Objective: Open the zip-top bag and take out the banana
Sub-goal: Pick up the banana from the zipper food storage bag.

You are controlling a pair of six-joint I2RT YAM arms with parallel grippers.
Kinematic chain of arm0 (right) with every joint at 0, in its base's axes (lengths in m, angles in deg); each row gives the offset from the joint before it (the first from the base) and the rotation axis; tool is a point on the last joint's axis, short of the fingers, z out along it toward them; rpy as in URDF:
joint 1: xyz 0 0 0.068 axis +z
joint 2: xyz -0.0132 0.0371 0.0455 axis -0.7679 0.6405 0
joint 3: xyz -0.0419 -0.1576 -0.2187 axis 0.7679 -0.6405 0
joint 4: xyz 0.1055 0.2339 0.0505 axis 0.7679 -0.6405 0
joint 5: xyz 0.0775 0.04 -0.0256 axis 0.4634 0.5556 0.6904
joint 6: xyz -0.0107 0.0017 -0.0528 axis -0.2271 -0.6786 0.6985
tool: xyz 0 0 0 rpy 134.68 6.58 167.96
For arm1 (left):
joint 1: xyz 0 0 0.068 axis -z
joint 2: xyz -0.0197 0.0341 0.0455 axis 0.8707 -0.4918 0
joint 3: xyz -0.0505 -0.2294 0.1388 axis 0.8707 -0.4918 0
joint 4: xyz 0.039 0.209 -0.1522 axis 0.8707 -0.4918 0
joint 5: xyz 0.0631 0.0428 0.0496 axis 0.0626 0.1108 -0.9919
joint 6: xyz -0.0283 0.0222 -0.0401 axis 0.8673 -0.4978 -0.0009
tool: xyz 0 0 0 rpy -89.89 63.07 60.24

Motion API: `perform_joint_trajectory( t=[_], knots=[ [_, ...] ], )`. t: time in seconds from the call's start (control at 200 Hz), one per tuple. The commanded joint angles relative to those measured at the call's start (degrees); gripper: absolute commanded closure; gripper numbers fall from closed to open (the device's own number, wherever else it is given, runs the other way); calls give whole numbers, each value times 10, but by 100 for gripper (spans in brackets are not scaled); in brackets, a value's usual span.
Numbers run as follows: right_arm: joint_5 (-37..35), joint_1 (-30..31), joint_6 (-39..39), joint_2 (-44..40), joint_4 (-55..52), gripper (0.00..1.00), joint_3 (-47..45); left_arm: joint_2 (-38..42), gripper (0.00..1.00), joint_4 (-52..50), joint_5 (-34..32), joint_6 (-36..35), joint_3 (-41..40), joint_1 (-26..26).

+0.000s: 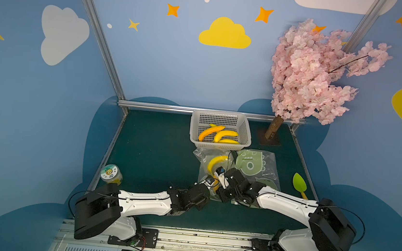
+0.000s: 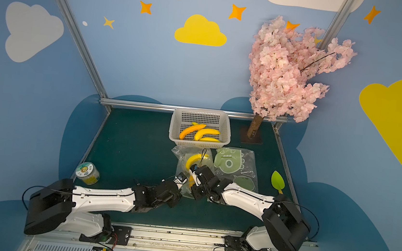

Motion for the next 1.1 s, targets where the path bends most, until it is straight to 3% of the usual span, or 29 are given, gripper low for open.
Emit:
perform_joint_trajectory(
  t=[0.0, 0.195, 0.38, 0.485, 0.571, 0.661, 0.816, 1.096],
  knots=[
    [49, -3, -18, -16, -54, 100, 13, -3, 97, -13, -41, -3, 22, 0],
    [49, -26, -70, -79, 15, 100, -37, -36, 97, -2, -38, -42, 39, 16],
    [49, -30, -105, -71, 110, 100, -54, -73, 97, -1, -105, -52, 55, 51],
    [105, -32, -113, -55, 33, 100, -10, -86, 97, -20, -129, -45, 64, 51],
    [174, -34, -48, -39, -69, 100, 31, -87, 97, -17, -138, -43, 64, 44],
    [200, -35, -41, -44, -108, 100, 25, -87, 97, -8, -131, -48, 66, 34],
    [240, -35, -56, -107, -99, 100, -14, -95, 97, -8, -139, -58, 73, 22],
    [275, -33, -38, -255, -210, 100, -66, -56, 96, 1, -97, -50, 56, -8]
  ],
)
